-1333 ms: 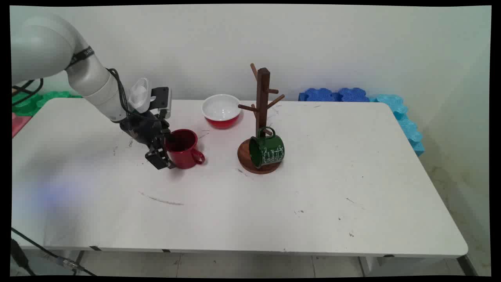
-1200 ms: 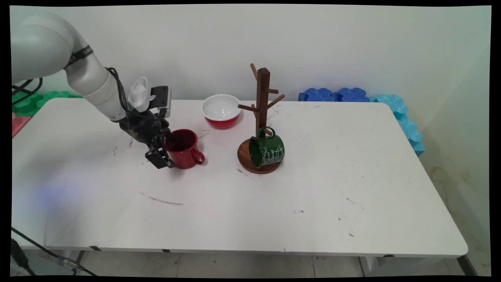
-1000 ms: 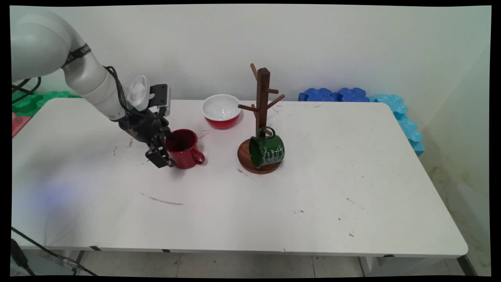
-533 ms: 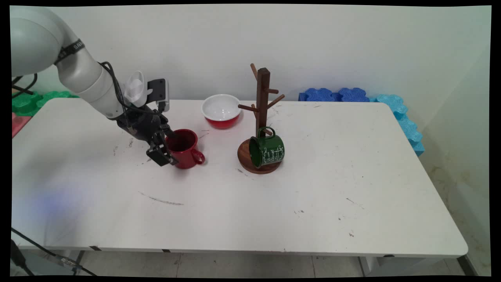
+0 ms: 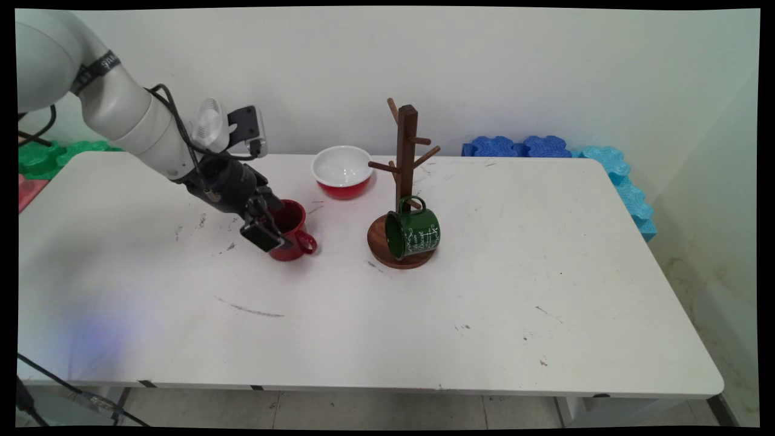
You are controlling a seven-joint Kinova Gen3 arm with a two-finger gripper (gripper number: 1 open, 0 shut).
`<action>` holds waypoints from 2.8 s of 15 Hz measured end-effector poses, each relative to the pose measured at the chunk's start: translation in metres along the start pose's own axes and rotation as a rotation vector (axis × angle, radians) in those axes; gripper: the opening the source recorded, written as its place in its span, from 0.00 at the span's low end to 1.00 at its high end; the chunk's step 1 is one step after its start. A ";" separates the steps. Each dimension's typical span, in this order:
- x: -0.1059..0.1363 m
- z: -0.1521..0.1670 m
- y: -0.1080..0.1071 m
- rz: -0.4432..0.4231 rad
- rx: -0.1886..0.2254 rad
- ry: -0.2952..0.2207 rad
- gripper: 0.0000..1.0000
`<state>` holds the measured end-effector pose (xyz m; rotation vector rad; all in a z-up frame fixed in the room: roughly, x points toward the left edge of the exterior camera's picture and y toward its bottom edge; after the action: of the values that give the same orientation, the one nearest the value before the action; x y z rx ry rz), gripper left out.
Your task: Pick up the green mug from the rack
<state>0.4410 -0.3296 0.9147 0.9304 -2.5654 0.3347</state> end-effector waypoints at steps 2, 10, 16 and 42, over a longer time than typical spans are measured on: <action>0.003 -0.001 0.004 -0.024 -0.004 0.023 1.00; 0.021 0.009 0.027 -0.188 -0.027 0.168 1.00; 0.031 0.028 0.045 -0.320 -0.039 0.259 1.00; 0.061 0.125 0.069 -0.539 -0.152 0.395 1.00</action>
<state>0.3182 -0.3550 0.8231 1.2974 -1.8710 0.1425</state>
